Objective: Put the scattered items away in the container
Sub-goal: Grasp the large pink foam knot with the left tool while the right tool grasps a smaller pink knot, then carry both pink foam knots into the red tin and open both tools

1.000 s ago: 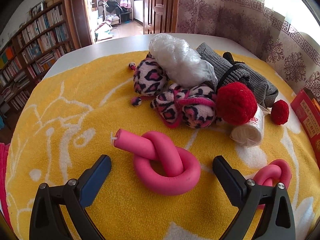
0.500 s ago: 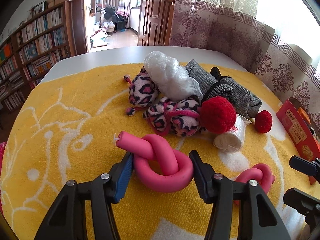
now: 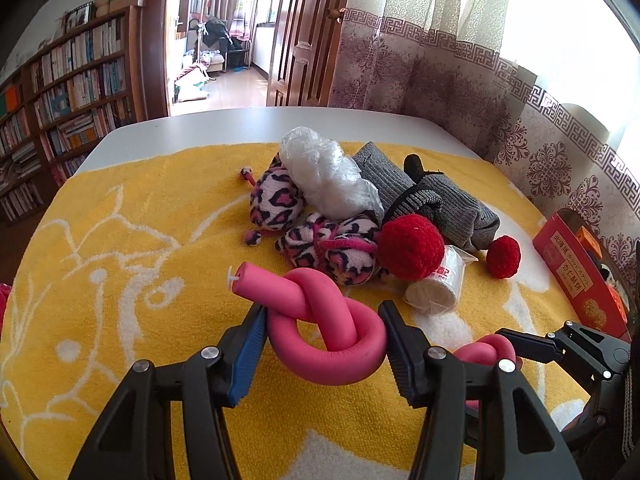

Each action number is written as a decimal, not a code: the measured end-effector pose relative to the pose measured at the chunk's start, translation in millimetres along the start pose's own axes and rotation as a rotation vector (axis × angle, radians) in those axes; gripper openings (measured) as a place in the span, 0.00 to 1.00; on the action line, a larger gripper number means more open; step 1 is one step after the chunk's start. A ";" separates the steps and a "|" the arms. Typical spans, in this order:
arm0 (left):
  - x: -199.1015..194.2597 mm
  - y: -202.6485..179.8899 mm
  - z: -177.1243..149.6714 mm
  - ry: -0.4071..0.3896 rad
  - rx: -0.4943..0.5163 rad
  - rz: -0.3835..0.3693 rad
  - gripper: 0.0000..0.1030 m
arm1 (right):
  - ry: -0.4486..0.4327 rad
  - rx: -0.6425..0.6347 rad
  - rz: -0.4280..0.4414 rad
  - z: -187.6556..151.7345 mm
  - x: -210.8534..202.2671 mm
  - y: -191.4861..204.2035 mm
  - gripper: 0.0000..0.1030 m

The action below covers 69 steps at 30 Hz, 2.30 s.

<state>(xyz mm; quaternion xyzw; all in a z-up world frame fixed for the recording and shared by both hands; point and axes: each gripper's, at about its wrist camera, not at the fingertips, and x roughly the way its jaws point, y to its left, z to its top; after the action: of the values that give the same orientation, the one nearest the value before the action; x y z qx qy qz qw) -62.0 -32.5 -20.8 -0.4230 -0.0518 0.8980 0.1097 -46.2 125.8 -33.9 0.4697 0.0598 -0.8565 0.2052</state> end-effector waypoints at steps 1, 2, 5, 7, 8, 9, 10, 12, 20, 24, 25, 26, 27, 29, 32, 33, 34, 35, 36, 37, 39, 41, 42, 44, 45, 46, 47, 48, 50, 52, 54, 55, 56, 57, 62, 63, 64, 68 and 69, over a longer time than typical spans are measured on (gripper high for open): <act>-0.3 -0.3 0.2 -0.001 0.000 -0.001 0.56 | 0.002 -0.004 -0.012 -0.5 1.4 0.0 0.76; -0.1 -0.7 0.4 -0.001 0.000 0.000 0.56 | 0.001 -0.009 -0.017 -0.6 1.8 -0.4 0.73; -0.2 -1.0 0.2 0.002 0.000 -0.001 0.56 | -0.013 -0.004 -0.020 -2.4 -1.5 -2.8 0.70; -0.5 -1.9 -0.1 0.003 0.003 0.000 0.56 | -0.027 0.007 -0.018 -3.6 -4.6 -5.1 0.68; -1.1 -2.7 -0.2 0.002 0.005 -0.001 0.56 | -0.035 0.013 -0.016 -4.9 -7.3 -4.9 0.67; -0.7 -3.6 -0.1 0.001 0.008 0.000 0.56 | -0.042 0.020 -0.015 -5.6 -9.9 -6.6 0.67; -1.1 -4.3 -0.3 0.000 0.010 0.000 0.56 | -0.052 0.029 -0.013 -6.5 -13.1 -8.5 0.67; -0.5 -5.7 -0.3 0.000 0.014 0.000 0.56 | -0.071 0.045 -0.008 -8.8 -19.6 -11.7 0.67; -1.3 -9.7 -0.7 0.000 0.027 0.000 0.56 | -0.194 0.140 -0.047 -19.0 -65.1 -33.2 0.67; -3.9 -13.8 -0.7 -0.005 0.040 -0.005 0.56 | -0.279 0.201 -0.141 -27.1 -100.8 -59.0 0.67; -5.2 -15.2 -0.6 -0.008 0.044 -0.005 0.56 | -0.298 0.222 -0.171 -29.7 -109.4 -67.5 0.67; -6.7 -16.5 -0.6 -0.011 0.047 -0.006 0.56 | -0.314 0.247 -0.196 -33.1 -117.5 -76.8 0.67; -7.9 -18.2 -0.4 -0.013 0.051 -0.007 0.56 | -0.327 0.275 -0.215 -36.8 -125.2 -86.4 0.67; -9.8 -22.2 -0.8 -0.016 0.059 -0.010 0.56 | -0.356 0.332 -0.258 -46.3 -141.2 -105.3 0.67; -12.3 -31.2 -1.5 -0.018 0.081 -0.014 0.56 | -0.394 0.399 -0.328 -57.6 -162.7 -133.5 0.67; -12.9 -34.1 -1.5 -0.019 0.089 -0.015 0.56 | -0.403 0.416 -0.348 -62.2 -168.3 -140.6 0.67; -13.7 -36.8 -1.8 -0.021 0.095 -0.017 0.56 | -0.407 0.432 -0.368 -66.9 -173.1 -147.6 0.67; -14.5 -39.6 -2.2 -0.022 0.102 -0.019 0.56 | -0.407 0.444 -0.384 -71.3 -176.9 -154.3 0.67; -14.8 -42.3 -2.6 -0.021 0.108 -0.021 0.56 | -0.407 0.458 -0.397 -75.1 -179.9 -160.3 0.67; -15.3 -45.4 -3.1 -0.020 0.115 -0.024 0.56 | -0.409 0.476 -0.410 -80.4 -183.0 -167.3 0.67; -16.1 -52.1 -4.1 -0.017 0.129 -0.033 0.56 | -0.413 0.505 -0.432 -87.8 -188.9 -177.8 0.67; -17.4 -58.8 -4.5 -0.016 0.140 -0.043 0.56 | -0.420 0.535 -0.448 -94.8 -194.1 -188.0 0.67; -18.1 -61.7 -4.4 -0.016 0.143 -0.049 0.56 | -0.422 0.546 -0.453 -96.6 -195.6 -191.7 0.67; -19.8 -68.2 -4.5 -0.015 0.150 -0.063 0.56 | -0.422 0.559 -0.462 -100.2 -195.8 -198.9 0.67; -20.9 -71.4 -4.4 -0.014 0.154 -0.070 0.56 | -0.421 0.562 -0.468 -101.4 -195.3 -201.2 0.67; -21.9 -74.8 -4.0 -0.014 0.158 -0.076 0.56 | -0.418 0.564 -0.475 -102.6 -194.6 -203.4 0.67; -22.8 -78.6 -3.4 -0.016 0.162 -0.082 0.56 | -0.416 0.569 -0.481 -103.5 -193.7 -205.2 0.68; -23.9 -82.3 -2.8 -0.017 0.166 -0.089 0.56 | -0.412 0.573 -0.485 -104.3 -192.2 -207.2 0.68; -25.8 -89.2 -0.8 -0.017 0.172 -0.105 0.56 | -0.402 0.588 -0.489 -105.9 -188.1 -212.2 0.68; -27.1 -96.8 1.9 -0.018 0.180 -0.119 0.56 | -0.397 0.602 -0.476 -108.2 -185.6 -216.8 0.68; -27.9 -105.5 4.9 -0.022 0.194 -0.126 0.56 | -0.406 0.611 -0.473 -110.2 -186.7 -218.7 0.75; -28.0 -110.3 6.6 -0.022 0.202 -0.132 0.56 | -0.418 0.617 -0.475 -111.1 -188.4 -219.2 0.77; -27.8 -115.2 8.3 -0.023 0.210 -0.139 0.56 | -0.430 0.622 -0.476 -111.8 -190.8 -219.5 0.77; -27.6 -120.8 10.7 -0.022 0.220 -0.147 0.56 | -0.440 0.626 -0.475 -112.5 -192.8 -219.8 0.77; -26.2 -155.8 21.8 -0.033 0.281 -0.189 0.56 | -0.467 0.655 -0.474 -116.0 -199.3 -222.7 0.77; -25.3 -163.8 24.5 -0.036 0.292 -0.198 0.56 | -0.470 0.660 -0.472 -116.9 -199.7 -223.5 0.77; -24.1 -172.1 27.2 -0.039 0.305 -0.207 0.56 | -0.470 0.663 -0.471 -117.5 -200.2 -224.0 0.77; -14.1 -208.3 40.0 -0.044 0.350 -0.243 0.56 | -0.476 0.666 -0.466 -118.6 -202.4 -225.2 0.77; -10.6 -217.3 43.2 -0.041 0.357 -0.256 0.56 | -0.479 0.666 -0.465 -118.9 -203.3 -225.3 0.77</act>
<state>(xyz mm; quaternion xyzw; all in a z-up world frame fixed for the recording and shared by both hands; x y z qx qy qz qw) -55.5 175.8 55.1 -0.3688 0.0524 0.8799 0.2949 51.1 425.7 48.7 0.2732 -0.1634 -0.9367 -0.1459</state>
